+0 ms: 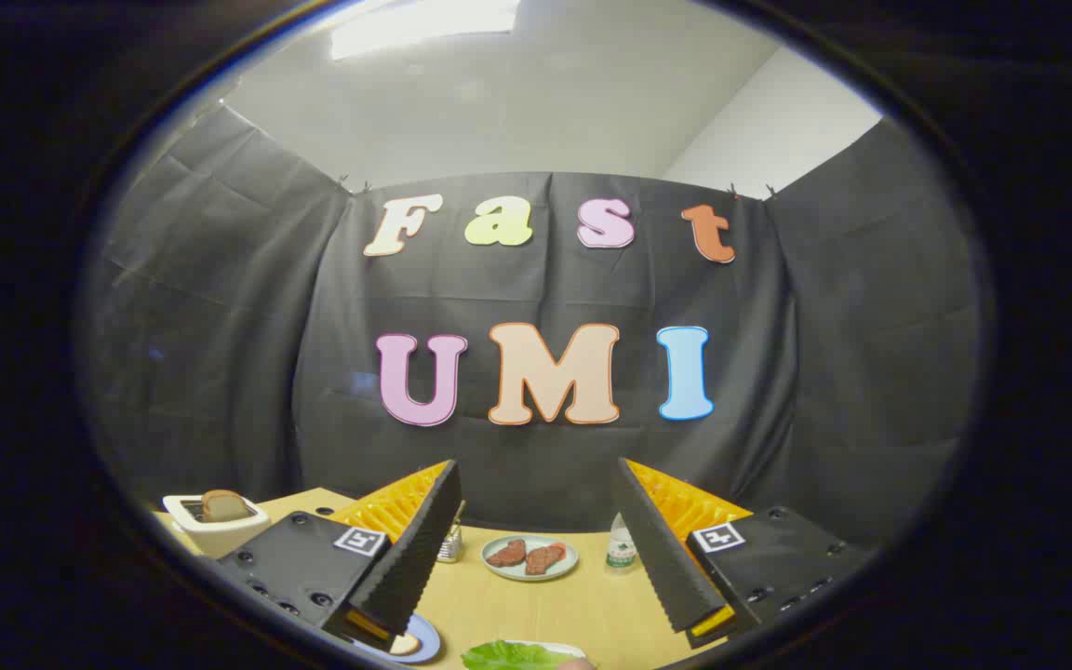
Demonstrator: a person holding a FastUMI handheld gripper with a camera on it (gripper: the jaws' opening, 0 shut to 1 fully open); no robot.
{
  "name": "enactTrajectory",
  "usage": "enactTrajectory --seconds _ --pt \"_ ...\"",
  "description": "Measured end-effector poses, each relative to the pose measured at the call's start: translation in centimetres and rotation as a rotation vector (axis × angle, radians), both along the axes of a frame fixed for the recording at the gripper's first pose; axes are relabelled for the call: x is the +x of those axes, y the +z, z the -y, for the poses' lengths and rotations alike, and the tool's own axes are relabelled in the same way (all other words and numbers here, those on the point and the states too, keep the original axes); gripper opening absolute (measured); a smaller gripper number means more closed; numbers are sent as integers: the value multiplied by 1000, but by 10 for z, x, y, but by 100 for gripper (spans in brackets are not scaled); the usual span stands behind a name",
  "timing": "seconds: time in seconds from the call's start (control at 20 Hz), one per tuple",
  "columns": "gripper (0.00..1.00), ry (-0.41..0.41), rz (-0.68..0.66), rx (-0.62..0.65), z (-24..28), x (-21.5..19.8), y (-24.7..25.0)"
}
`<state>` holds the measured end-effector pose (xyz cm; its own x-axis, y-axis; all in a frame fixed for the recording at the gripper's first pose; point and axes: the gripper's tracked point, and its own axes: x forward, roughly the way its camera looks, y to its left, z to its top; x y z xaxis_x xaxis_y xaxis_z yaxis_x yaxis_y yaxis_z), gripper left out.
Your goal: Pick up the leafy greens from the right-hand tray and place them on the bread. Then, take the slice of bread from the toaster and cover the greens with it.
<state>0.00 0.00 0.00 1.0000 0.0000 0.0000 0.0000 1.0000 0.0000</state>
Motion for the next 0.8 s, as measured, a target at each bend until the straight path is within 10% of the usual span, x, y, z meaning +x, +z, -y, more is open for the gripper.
enactTrajectory --seconds 0.8 --pt "100 0 14 9 2 -4 5"
